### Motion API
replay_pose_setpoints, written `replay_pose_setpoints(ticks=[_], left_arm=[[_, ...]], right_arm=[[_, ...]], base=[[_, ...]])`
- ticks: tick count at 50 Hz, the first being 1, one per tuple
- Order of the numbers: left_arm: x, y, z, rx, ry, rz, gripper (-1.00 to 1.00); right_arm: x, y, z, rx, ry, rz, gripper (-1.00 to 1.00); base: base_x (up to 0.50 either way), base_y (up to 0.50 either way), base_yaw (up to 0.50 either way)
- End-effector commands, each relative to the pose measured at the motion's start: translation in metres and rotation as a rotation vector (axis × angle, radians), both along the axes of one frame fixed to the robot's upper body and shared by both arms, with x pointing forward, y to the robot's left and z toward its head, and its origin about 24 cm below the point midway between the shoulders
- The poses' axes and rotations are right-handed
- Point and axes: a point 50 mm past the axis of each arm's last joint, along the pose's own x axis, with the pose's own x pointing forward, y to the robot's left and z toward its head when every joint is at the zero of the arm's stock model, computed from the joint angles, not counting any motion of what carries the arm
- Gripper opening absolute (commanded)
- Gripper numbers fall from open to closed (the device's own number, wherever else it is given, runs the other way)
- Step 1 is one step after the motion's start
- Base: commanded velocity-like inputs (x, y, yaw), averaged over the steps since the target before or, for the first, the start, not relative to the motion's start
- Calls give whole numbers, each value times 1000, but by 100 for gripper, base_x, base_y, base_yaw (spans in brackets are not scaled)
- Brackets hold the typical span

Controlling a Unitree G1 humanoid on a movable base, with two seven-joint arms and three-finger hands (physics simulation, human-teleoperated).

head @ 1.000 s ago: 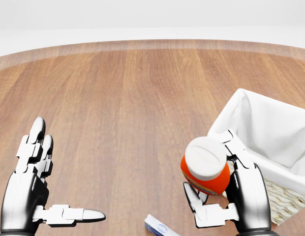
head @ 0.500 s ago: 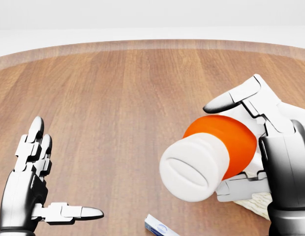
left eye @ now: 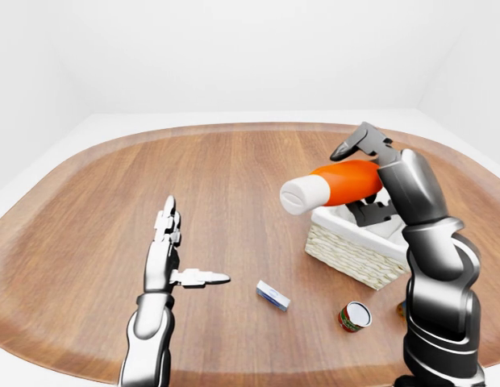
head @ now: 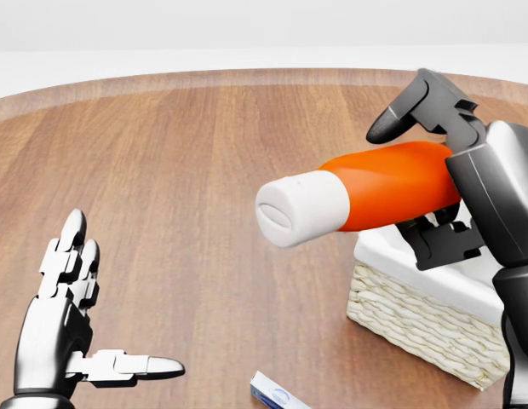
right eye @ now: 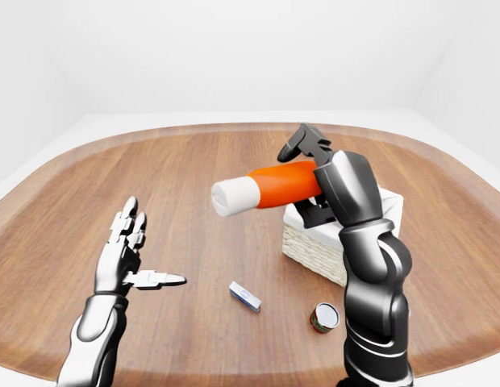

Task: Pick up the ketchup, and put it in the basket.

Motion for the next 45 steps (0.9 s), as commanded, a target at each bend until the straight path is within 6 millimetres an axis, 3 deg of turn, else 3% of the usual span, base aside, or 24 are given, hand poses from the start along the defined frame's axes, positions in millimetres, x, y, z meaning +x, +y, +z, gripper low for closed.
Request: replay_pose_setpoints(ticks=[1, 6, 13, 21, 37, 45], left_arm=[[1, -3, -5, -7, 8, -7, 100], [4, -5, -10, -6, 18, -11, 100], [5, -5, -13, -6, 22, -9, 100], [8, -4, -16, -4, 29, -6, 100], [11, -2, -16, -10, 32, 3, 100], [10, -1, -14, -11, 30, 6, 100]], right_arm=[[23, -30, 9, -144, 58, -185, -100], [35, -46, 9, -190, 105, -257, -100], [47, -64, 27, -274, 136, -336, -100], [65, -80, 29, -318, 209, -417, -100], [88, -104, 7, -319, 328, -512, -100], [96, -116, -14, -284, 371, -552, -100]], base=[[0, 0, 0], [0, 0, 0], [0, 0, 0], [0, 0, 0], [0, 0, 0], [0, 0, 0]])
